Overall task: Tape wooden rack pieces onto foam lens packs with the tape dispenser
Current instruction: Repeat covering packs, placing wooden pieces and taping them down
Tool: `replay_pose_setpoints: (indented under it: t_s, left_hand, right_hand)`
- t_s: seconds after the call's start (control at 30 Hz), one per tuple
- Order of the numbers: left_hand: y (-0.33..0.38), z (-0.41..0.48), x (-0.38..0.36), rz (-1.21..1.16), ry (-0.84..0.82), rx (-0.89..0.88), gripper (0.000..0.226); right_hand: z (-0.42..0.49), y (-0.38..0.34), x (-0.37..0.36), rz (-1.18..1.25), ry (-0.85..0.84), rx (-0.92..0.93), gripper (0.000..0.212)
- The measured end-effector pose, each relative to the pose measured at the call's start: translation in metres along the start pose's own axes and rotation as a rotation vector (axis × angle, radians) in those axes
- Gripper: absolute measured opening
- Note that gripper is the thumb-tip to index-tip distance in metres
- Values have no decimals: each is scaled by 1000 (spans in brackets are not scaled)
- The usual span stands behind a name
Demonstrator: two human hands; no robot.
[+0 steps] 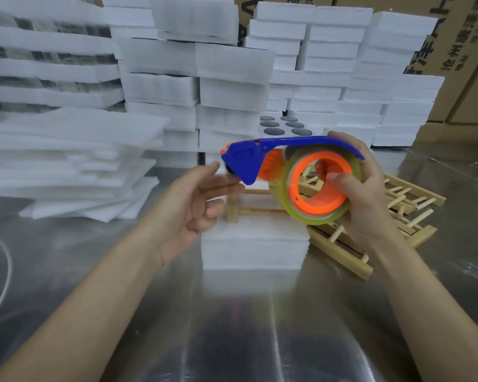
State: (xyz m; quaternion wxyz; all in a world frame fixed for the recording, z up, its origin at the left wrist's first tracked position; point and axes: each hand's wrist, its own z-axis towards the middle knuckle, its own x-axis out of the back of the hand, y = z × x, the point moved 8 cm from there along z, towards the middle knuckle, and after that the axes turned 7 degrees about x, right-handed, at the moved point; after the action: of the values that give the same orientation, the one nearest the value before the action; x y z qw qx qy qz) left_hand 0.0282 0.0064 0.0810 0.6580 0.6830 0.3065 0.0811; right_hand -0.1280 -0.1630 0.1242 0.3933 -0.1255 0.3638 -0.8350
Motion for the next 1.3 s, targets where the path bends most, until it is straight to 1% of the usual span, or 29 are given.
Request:
replay_pose_setpoints:
  t_s: [0.03, 0.07, 0.1, 0.13, 0.2, 0.3, 0.37, 0.43, 0.47, 0.53, 0.57, 0.6, 0.67, 0.7, 0.73, 0.77, 0.8, 0.87, 0.93, 1.03, 1.1, 1.2, 1.3]
  left_hand:
    - [1, -2, -2, 3, -8, -7, 21]
    - [1, -2, -2, -2, -6, -14, 27]
    - [3, -3, -2, -11, 5, -22, 40]
    - [5, -4, -1, -34, 14, -46, 48]
    - [16, -8, -2, -79, 6, -120, 52]
    - [38, -18, -7, -94, -43, -280, 47]
    - [43, -22, -11, -93, -47, -339, 47]
    - [49, -28, -10, -168, -52, -376, 44]
    - [54, -30, -4, -277, -80, -393, 37]
    - [68, -31, 20, -593, -149, -430, 22]
    - [72, -31, 36, -697, -138, -441, 19]
    - [72, -30, 50, -696, -75, -444, 16]
    - [65, -24, 68, -497, 97, -414, 10]
    - [60, -20, 71, -420, 153, -397, 8]
    - [57, -17, 71, -392, 180, -387, 8]
    - [56, -13, 73, -379, 205, -386, 11]
    - [57, -12, 78, -350, 250, -389, 19]
    - [60, -14, 94, -183, 412, -425, 33]
    - [61, -14, 101, 11, 517, -467, 32]
    - [52, -1, 104, 126, 564, -433, 29]
    - [45, 7, 103, 200, 574, -380, 32]
    - [35, 15, 100, 225, 506, -339, 32]
    - [30, 18, 107, 259, 537, -327, 29]
  right_hand:
    - [0, -1, -1, -9, -10, 8, 56]
    - [-1, -2, -1, -16, -20, 12, 58]
    - [-1, -3, -3, -24, -33, 15, 60]
    - [-2, -3, -4, -36, -47, 16, 61]
    - [-3, -2, -8, -81, -91, 19, 65]
    - [-1, 0, -14, -133, -146, 17, 80]
    - [3, 1, -15, -106, -173, 31, 91]
    - [8, 1, -11, -103, -183, 36, 99]
    - [10, 2, -4, -122, -162, 30, 101]
    - [10, 6, 21, -198, -41, -11, 101]
    - [7, 8, 38, -240, 51, -33, 99]
    - [4, 10, 54, -278, 146, -44, 95]
    - [0, 11, 73, -346, 272, -33, 82]
    - [0, 12, 75, -369, 299, -21, 76]
    - [2, 10, 75, -386, 314, -2, 73]
    - [4, 8, 75, -407, 319, 27, 70]
    - [7, 4, 74, -432, 313, 59, 68]
    - [15, -3, 75, -467, 293, 104, 67]
    - [24, -1, 79, -484, 270, 116, 65]
    - [27, 11, 80, -518, 233, 96, 64]
    - [26, 19, 83, -518, 231, 63, 62]
    - [24, 25, 90, -520, 253, 31, 61]
    - [23, 25, 92, -519, 263, 38, 60]
